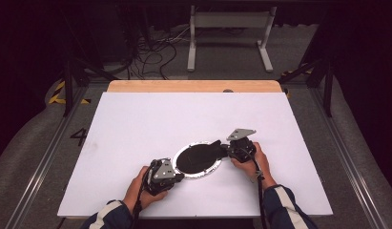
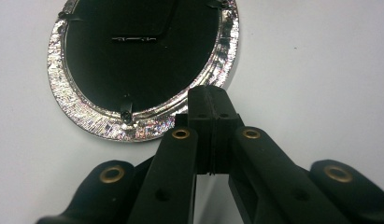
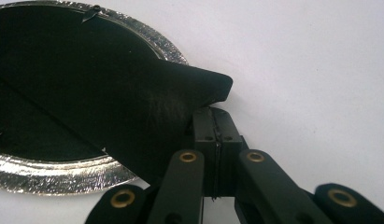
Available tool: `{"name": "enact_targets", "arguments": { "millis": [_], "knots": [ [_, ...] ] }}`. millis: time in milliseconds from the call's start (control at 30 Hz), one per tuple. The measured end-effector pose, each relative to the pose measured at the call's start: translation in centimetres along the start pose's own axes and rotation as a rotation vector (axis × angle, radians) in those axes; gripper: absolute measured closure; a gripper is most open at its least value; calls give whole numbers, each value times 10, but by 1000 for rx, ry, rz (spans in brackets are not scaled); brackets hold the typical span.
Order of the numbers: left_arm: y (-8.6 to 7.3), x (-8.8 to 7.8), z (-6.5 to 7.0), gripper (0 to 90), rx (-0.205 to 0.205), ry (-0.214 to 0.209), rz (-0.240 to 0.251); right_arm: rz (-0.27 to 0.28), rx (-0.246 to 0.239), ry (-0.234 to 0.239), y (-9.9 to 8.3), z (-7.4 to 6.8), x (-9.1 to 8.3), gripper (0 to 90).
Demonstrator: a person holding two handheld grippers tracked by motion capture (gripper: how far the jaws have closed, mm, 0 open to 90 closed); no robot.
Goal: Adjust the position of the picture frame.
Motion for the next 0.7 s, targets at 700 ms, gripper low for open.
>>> {"name": "enact_targets", "arguments": {
  "millis": [700],
  "knots": [
    [2,1,-21,898,-56,22,-8,-10,7,-18,-18,-10,-14,900]
  ]
}}
Point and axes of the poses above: each handheld gripper's, and its own axes: x roughly forward along the jaws, y roughly out of its top, z roughly to its right, the point moved 5 cm from there along x, roughly forward along the jaws, and after that the axes turned 10 degrees about -z, right-handed, at the moved point
